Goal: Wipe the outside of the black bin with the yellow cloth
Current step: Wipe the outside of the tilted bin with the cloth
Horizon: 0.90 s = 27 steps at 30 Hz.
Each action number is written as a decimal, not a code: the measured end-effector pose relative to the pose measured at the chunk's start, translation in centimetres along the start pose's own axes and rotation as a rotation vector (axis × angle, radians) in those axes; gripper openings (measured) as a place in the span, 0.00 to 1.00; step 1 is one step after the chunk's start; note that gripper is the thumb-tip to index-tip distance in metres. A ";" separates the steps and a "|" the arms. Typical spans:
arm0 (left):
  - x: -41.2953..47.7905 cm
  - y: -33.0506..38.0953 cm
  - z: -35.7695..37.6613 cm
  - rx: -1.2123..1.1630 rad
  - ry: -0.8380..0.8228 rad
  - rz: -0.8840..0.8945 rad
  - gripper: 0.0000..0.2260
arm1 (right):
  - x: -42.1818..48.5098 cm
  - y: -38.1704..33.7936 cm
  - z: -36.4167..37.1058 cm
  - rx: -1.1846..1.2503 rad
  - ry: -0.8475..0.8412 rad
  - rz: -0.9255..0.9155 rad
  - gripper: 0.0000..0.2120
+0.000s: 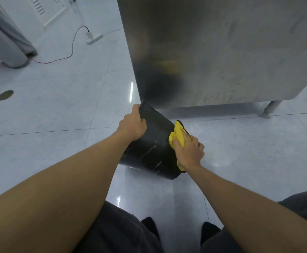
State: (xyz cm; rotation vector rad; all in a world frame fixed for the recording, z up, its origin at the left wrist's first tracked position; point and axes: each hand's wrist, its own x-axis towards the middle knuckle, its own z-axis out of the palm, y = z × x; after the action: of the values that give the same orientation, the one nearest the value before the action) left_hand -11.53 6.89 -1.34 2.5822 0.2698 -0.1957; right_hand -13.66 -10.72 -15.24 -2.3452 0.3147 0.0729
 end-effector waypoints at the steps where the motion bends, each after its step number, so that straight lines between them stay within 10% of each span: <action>1: -0.1 0.0 0.0 0.017 0.008 0.003 0.22 | 0.1 -0.2 -0.1 0.015 0.001 0.001 0.25; 9: 0.1 0.2 0.0 -0.120 0.014 0.026 0.28 | -1.4 -6.8 0.8 0.170 -0.064 -0.621 0.26; 20: 0.0 -0.9 0.3 -0.040 -0.006 0.022 0.29 | 0.3 -0.8 0.0 0.019 0.089 -0.070 0.24; 27: 0.0 -0.7 0.1 -0.028 0.038 0.078 0.30 | -1.5 -5.5 0.3 0.113 -0.038 -0.614 0.25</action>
State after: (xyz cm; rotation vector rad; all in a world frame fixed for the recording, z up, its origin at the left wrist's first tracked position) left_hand -11.73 7.38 -1.75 2.5652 0.1841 -0.1140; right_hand -13.77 -6.46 -11.49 -2.2260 -0.4141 -0.1914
